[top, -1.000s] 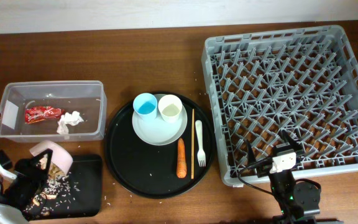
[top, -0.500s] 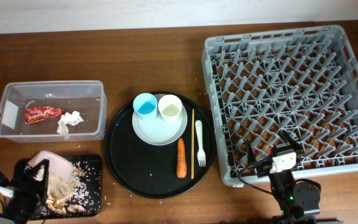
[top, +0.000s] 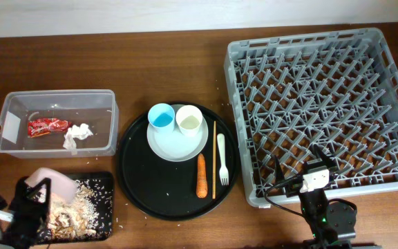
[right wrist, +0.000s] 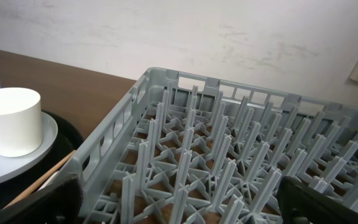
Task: Sort waste into correct bins and load items into the dishwasher rack
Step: 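Tip the pink bowl over the small black tray, emptying rice, then carry the pink bowl back and set it on the black tray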
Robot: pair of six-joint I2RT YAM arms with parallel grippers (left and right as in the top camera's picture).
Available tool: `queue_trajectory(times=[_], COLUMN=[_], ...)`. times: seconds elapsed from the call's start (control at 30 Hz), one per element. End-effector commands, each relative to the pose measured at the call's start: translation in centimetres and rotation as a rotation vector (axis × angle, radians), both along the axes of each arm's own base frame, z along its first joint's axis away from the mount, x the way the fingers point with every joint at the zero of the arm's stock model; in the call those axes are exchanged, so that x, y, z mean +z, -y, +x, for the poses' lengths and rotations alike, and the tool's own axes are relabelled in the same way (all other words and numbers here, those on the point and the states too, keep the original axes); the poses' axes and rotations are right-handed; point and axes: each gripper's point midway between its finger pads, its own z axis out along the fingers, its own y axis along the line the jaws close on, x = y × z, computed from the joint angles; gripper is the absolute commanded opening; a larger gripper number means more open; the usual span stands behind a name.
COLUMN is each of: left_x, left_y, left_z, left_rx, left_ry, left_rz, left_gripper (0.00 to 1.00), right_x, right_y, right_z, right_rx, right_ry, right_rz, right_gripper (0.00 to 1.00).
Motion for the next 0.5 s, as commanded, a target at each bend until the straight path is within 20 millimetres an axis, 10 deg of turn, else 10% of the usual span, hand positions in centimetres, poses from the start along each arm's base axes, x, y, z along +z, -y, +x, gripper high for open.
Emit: queue_trajectory(times=[0.0,0.47], left_x=[1.5,2.7], left_y=[0.0,1.0], left_z=[0.3,0.3], left_rx=[-0.003,0.007], left_ry=[0.098,0.134], left_rz=[0.017,-0.094], left_gripper=[0.00,0.00], right_x=[-0.2,-0.2], right_y=[0.2,0.2], right_z=[0.0,0.0], right_rx=[-0.009,-0.009], right_ry=[-0.005,-0.005], right_rz=[0.004,0.004], right_gripper=[0.99,0.99])
